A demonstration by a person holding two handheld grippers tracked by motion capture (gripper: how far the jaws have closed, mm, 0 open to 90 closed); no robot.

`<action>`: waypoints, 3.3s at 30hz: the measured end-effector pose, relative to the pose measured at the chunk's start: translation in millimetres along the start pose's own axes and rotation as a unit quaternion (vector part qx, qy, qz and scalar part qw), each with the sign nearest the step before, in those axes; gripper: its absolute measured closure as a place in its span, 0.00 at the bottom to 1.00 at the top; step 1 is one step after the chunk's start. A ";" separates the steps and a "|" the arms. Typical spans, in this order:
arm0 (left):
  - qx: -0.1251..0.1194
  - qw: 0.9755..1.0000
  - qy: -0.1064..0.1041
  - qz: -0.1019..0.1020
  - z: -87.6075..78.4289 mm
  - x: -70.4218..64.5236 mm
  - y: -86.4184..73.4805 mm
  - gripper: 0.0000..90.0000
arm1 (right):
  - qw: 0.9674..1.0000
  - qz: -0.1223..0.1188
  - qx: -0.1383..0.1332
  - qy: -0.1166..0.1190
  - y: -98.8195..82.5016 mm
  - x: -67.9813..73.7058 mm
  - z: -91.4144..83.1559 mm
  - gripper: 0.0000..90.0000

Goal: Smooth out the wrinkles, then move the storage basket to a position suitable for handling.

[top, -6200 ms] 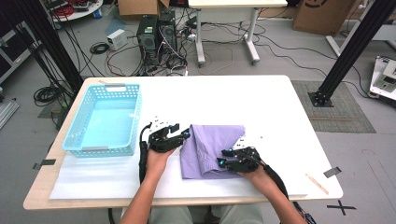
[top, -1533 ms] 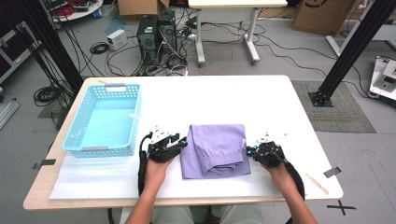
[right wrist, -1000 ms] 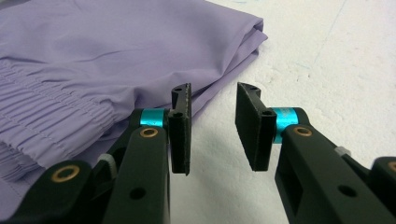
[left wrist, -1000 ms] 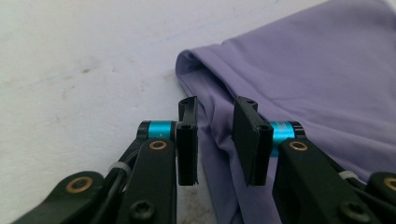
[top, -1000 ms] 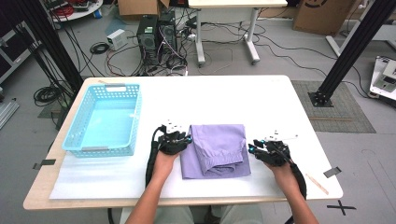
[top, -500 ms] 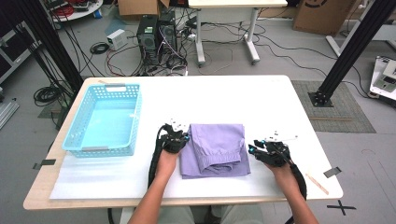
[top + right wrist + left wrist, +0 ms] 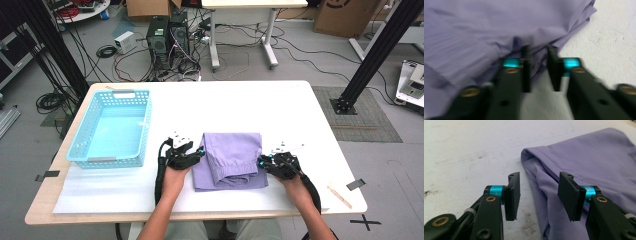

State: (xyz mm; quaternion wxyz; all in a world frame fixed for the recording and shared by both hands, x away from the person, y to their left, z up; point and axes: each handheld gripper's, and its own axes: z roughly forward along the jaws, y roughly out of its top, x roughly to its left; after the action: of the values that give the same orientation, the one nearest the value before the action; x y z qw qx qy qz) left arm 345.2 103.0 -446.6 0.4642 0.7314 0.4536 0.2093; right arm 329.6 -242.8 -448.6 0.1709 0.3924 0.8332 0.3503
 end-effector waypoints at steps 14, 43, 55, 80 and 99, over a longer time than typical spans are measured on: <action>-0.033 0.999 -0.017 -0.005 -13.5 9.4 -2.6 0.55 | 0.996 0.024 -0.077 -0.022 8.6 -2.7 -19.4 0.57; 0.034 0.992 -0.104 0.069 22.0 -62.7 1.8 0.52 | 0.992 0.024 -0.122 0.008 -4.2 -16.0 -37.8 0.47; 0.040 0.992 -0.102 0.066 15.7 -63.4 2.0 0.48 | 0.991 0.026 -0.131 0.014 -5.3 -19.9 -41.2 0.48; -0.153 0.986 -0.059 -0.002 -56.4 -4.8 14.8 0.23 | 0.989 0.052 -0.138 -0.014 -11.6 -36.1 -47.7 0.35; -0.196 0.980 -0.015 -0.008 -113.6 62.5 19.7 0.23 | 0.989 0.056 -0.137 -0.021 -14.3 -37.1 -46.9 0.36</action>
State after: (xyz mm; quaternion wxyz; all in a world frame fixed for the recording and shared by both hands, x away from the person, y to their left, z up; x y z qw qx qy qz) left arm 303.2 209.1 -382.0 0.6067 0.6255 0.4032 0.2794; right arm 319.2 -299.0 -425.8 0.2205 0.4184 0.7501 0.4623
